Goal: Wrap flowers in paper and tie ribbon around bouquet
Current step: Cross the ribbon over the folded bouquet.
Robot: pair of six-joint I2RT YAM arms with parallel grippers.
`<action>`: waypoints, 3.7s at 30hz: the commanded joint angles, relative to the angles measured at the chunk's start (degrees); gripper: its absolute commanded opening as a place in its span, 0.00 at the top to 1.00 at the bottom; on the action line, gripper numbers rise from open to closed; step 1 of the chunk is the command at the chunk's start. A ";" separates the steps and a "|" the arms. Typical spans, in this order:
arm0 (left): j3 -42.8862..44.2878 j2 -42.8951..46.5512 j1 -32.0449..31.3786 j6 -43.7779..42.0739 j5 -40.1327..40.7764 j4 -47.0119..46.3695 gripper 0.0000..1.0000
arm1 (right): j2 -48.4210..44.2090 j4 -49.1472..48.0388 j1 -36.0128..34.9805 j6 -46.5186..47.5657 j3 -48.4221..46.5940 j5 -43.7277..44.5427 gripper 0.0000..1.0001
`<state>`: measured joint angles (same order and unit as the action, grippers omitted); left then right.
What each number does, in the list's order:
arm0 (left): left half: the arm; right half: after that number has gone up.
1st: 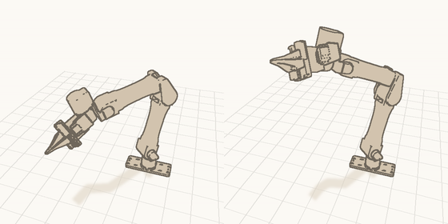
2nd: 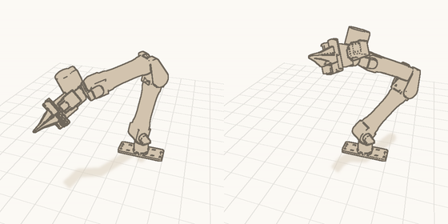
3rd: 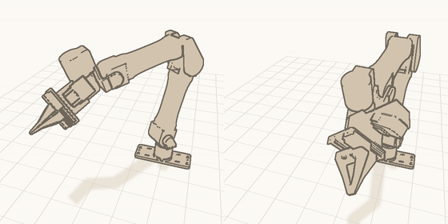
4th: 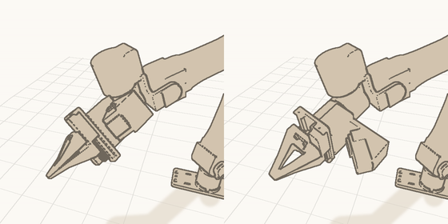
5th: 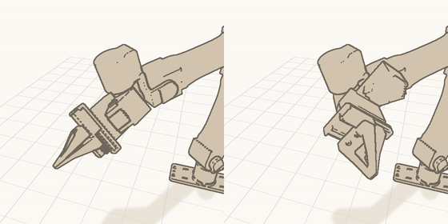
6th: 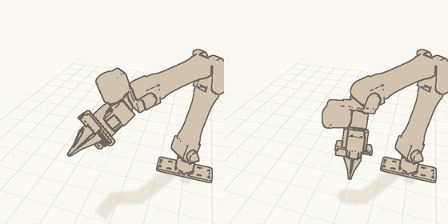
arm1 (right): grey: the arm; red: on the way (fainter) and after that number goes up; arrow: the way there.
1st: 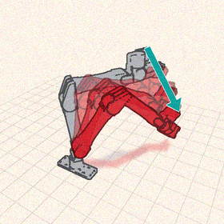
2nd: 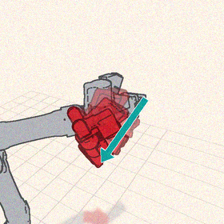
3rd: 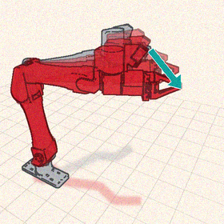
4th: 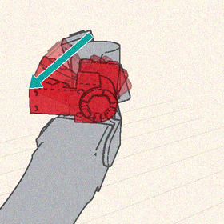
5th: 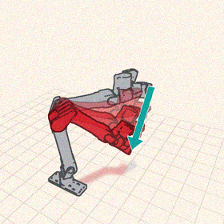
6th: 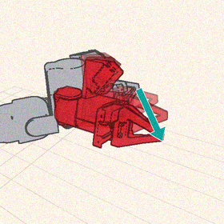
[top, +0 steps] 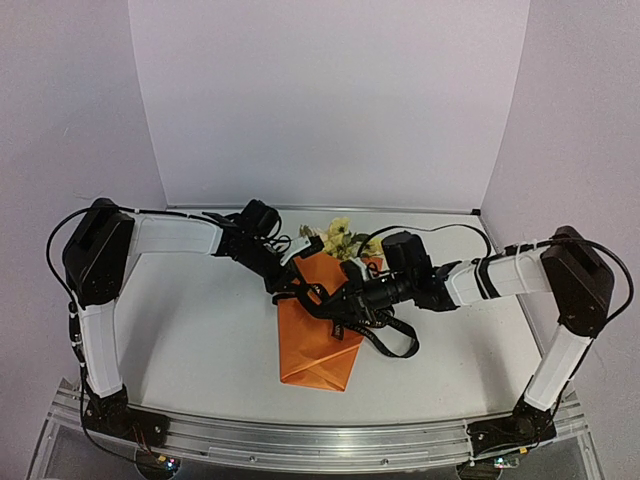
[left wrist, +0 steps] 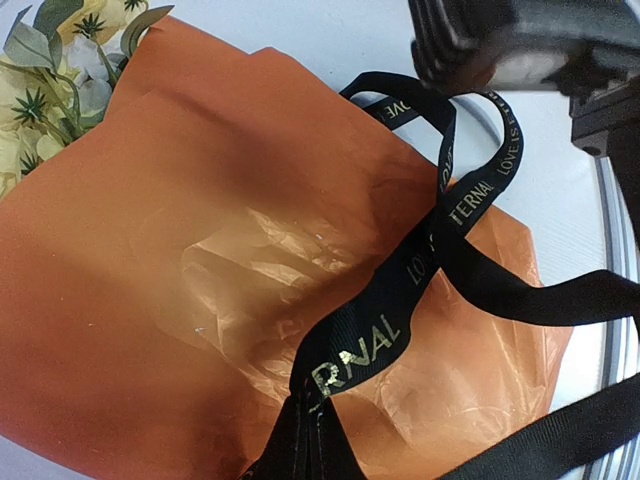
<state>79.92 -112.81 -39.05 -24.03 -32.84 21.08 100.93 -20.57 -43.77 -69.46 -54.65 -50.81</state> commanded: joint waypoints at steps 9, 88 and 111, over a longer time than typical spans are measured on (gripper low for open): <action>2.84 1.72 0.21 -0.60 -0.45 1.92 1.00 | -3.34 22.89 -2.49 14.30 -0.91 17.94 1.00; 9.73 -2.77 -4.07 36.13 16.18 11.40 0.54 | -5.60 42.71 -7.73 42.68 -13.46 48.59 0.51; 13.33 -5.35 -8.73 37.57 27.14 13.49 0.90 | -15.49 45.10 -4.99 41.18 -3.31 54.60 0.43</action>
<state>91.18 -119.37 -47.69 13.54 -8.36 35.07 88.83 23.66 -50.24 -27.26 -59.20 1.13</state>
